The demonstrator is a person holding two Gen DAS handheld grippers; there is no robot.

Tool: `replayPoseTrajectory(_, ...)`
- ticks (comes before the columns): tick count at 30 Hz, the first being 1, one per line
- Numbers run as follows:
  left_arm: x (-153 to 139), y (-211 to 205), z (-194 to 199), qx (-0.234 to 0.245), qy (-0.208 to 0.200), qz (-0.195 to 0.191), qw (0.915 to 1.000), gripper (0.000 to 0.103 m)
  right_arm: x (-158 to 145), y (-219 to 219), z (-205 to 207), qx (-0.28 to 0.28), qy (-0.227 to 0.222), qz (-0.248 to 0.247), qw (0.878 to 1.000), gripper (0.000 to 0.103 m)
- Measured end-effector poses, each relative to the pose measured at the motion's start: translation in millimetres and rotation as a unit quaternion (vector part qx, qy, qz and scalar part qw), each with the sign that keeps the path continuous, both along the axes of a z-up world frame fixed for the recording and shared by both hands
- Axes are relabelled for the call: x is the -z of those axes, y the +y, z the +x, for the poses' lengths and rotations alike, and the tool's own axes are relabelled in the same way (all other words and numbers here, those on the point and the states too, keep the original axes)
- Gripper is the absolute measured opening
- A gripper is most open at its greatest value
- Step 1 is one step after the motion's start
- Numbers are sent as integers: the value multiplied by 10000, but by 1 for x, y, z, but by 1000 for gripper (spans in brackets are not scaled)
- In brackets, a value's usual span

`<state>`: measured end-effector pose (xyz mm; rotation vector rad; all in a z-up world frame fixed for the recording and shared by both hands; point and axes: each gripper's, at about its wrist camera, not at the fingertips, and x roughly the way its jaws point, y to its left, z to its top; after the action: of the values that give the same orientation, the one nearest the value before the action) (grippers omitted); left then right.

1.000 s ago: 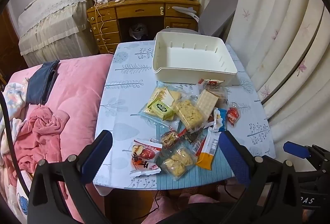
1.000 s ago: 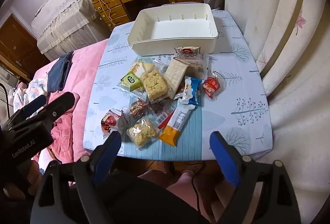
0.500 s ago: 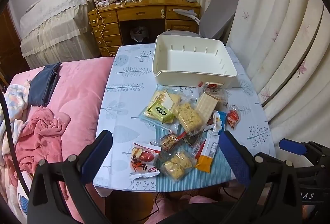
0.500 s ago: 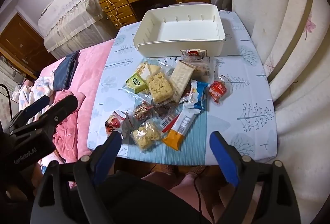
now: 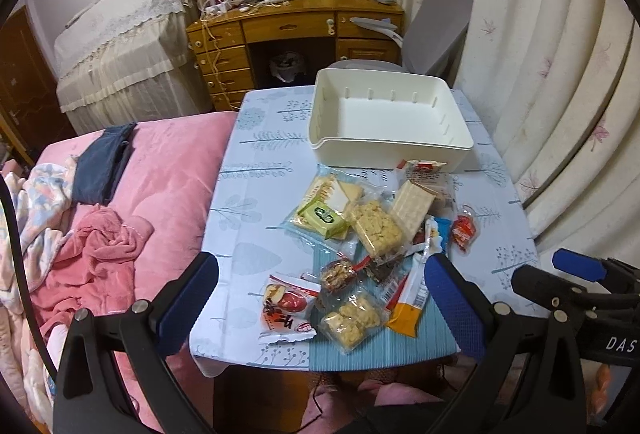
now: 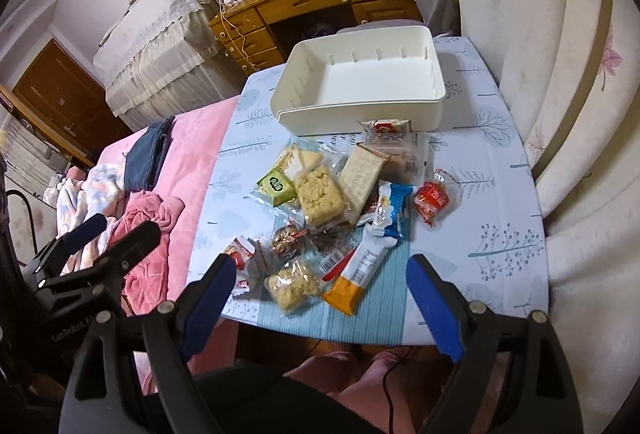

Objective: Organize snacks

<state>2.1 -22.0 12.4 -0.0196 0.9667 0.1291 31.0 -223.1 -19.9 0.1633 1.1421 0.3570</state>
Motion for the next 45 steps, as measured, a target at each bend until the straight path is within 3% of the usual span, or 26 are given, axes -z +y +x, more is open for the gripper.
replayPoseTrajectory(5, 3, -1, 0, -205, 62, 41, 9998, 103, 9, -5, 5, -124, 113, 36, 9999, 88)
replayPoseTrajectory(13, 20, 11, -10, -439, 367, -138, 9983, 103, 20, -8, 6, -295, -329, -46, 9990, 88)
replayPoseTrajectory(18, 31, 27, -12, -542, 477, -238, 9971, 103, 29, -7, 7, -199, -328, -159, 9991, 88)
replayPoseTrajectory(22, 42, 43, -10, -467, 625, -261, 9966, 102, 38, -4, 8, 26, -93, -162, 9998, 88)
replayPoseTrajectory(28, 59, 62, -1, 17, 911, -395, 9951, 100, 57, 5, 8, 564, 478, -58, 9972, 88)
replayPoseTrajectory(34, 78, 72, 12, 765, 1215, -442, 9887, 100, 77, 9, 2, 1358, 1027, 134, 9853, 88)
replayPoseTrajectory(39, 98, 78, 18, 1335, 1492, -431, 9788, 100, 93, 9, -6, 2042, 1448, 383, 9674, 87)
replayPoseTrajectory(45, 136, 86, 25, 1468, 2215, -665, 9618, 100, 110, 5, -17, 2671, 1922, 656, 9420, 87)
